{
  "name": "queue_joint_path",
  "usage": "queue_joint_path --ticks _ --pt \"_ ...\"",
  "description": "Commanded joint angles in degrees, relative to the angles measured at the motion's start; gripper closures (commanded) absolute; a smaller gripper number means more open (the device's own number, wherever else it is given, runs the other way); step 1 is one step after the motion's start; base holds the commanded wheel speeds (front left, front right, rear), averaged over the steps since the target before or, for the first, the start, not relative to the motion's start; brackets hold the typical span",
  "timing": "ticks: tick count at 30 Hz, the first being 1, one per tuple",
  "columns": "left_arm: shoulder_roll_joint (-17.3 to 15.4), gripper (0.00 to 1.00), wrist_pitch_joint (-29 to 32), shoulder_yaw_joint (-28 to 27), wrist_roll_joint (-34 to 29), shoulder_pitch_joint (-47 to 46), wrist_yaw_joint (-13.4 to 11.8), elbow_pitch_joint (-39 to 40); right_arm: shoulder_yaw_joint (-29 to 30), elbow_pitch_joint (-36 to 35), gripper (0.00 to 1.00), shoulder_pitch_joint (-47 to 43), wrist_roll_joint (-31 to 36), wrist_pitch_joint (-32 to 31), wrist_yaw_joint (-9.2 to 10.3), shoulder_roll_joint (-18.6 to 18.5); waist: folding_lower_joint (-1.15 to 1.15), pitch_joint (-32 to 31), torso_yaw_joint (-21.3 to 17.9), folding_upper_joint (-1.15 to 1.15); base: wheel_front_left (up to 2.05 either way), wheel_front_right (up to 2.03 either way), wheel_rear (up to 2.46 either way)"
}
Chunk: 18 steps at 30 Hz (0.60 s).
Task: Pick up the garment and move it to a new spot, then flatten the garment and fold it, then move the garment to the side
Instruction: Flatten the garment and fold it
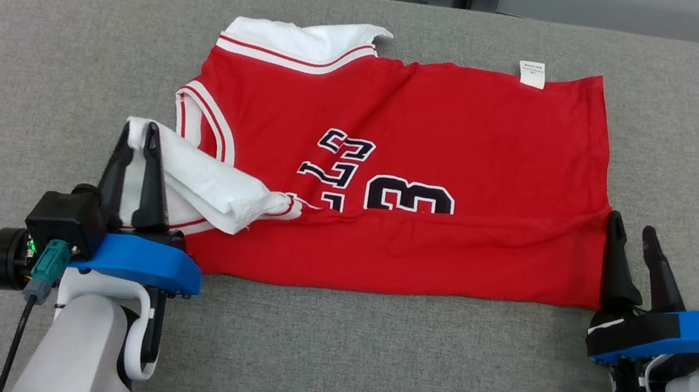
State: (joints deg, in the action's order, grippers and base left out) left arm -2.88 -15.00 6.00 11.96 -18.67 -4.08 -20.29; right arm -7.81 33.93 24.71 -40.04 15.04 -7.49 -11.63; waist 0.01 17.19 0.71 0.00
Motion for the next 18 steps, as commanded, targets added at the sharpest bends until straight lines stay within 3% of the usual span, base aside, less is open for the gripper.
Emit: queue_joint_path --ticks 1,10,18 --pt "-0.04 0.0 -0.23 -0.4 -0.09 -0.56 -0.43 0.08 0.91 -0.89 0.0 0.12 1.65 0.17 0.0 0.3 -0.01 -0.04 -0.11 0.0 0.0 0.0 0.0" --pt "-0.01 0.0 -0.23 -0.23 -2.1 5.44 -1.49 1.76 7.08 -8.66 0.0 -6.67 23.95 0.17 0.0 2.75 -0.01 -2.62 -0.96 0.0 0.0 0.0 0.0" --pt "-0.06 0.0 -0.23 -0.36 -3.14 12.54 -1.92 0.64 8.68 -11.57 0.0 -14.06 33.17 0.17 0.01 5.76 -0.01 -7.53 -1.31 0.0 0.0 0.0 0.0"
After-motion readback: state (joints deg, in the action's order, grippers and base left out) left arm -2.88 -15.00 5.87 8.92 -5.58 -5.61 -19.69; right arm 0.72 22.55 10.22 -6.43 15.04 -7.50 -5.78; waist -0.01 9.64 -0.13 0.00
